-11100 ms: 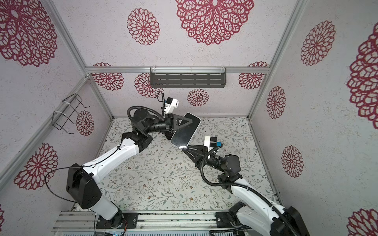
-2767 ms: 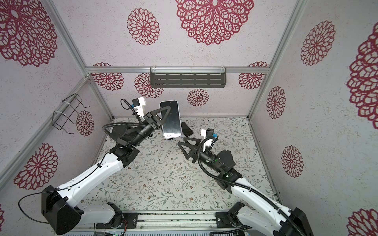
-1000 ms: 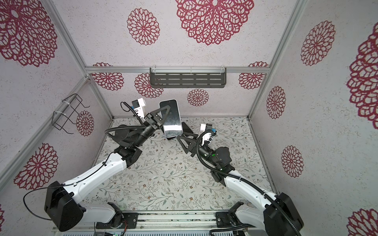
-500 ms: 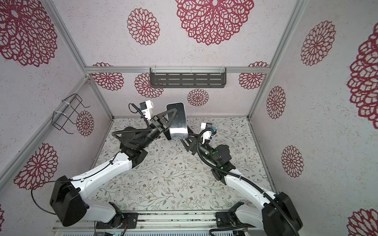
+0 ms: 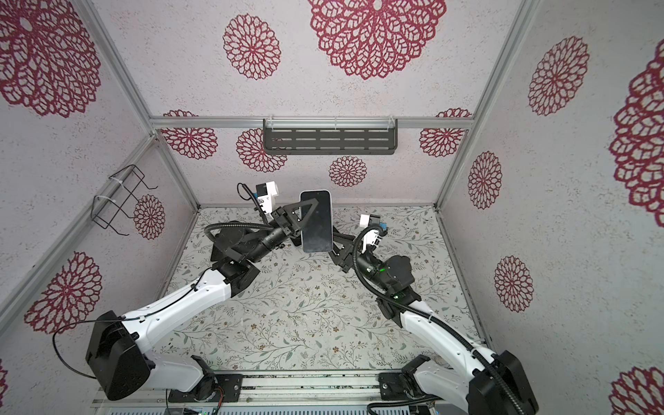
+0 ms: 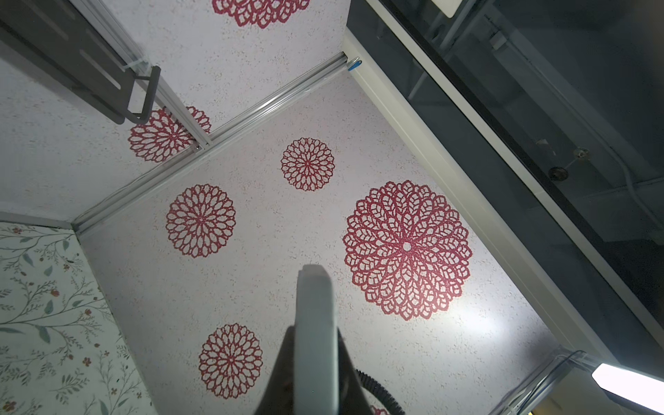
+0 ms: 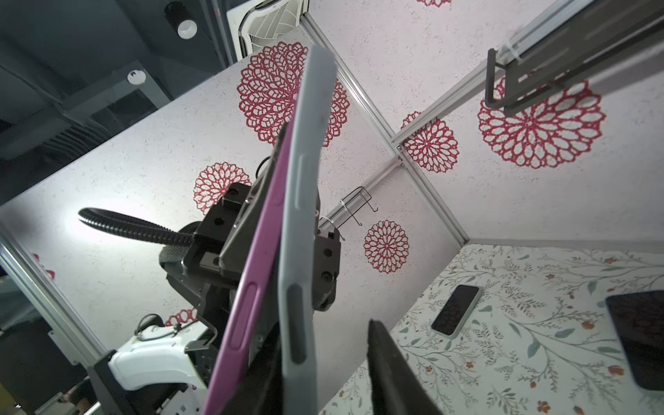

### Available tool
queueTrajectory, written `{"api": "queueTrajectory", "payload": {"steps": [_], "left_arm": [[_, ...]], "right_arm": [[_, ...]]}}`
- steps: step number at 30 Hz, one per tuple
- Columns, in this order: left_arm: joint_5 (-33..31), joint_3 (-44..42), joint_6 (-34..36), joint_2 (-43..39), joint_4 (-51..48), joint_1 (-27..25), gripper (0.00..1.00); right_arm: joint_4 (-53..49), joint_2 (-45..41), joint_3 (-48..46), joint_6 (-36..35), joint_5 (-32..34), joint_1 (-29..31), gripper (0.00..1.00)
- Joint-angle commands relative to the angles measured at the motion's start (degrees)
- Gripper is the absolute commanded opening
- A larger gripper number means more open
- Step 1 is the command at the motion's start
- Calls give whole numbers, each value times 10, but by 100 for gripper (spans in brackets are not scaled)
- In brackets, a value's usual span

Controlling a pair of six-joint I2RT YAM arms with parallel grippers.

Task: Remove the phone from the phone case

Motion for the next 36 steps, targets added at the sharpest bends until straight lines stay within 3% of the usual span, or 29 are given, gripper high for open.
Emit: {"api": "queueTrajectory", "payload": {"steps": [1, 10, 11, 12, 17, 20, 27, 33, 36], "left_arm": [[16, -9, -15, -18, -6, 2, 0], [-14, -42, 30, -26, -101, 22, 0], [-18, -52, 36, -24, -112, 22, 4], [-24, -60, 41, -23, -130, 22, 18], [-54, -130, 48, -15, -138, 17, 61], [-63, -169, 48, -3, -121, 16, 75], [-85, -183, 107, 11, -187, 9, 95], [-126, -190, 217, -18, -263, -35, 97], [-164, -165, 297, -16, -356, -77, 97]], "right_arm": [[16, -17, 2, 9, -7, -5, 26], [-45, -62, -29, 26, -10, -4, 0], [-67, -67, -32, 24, -6, -4, 0], [-83, -73, -38, 24, 1, -3, 0], [-106, -86, -91, 36, 25, 6, 0], [-108, -78, -124, 42, 40, 14, 0], [-180, -43, -155, 20, 106, 31, 0], [-199, -16, -179, 21, 149, 34, 0], [-212, 0, -181, 23, 161, 34, 0]]}}
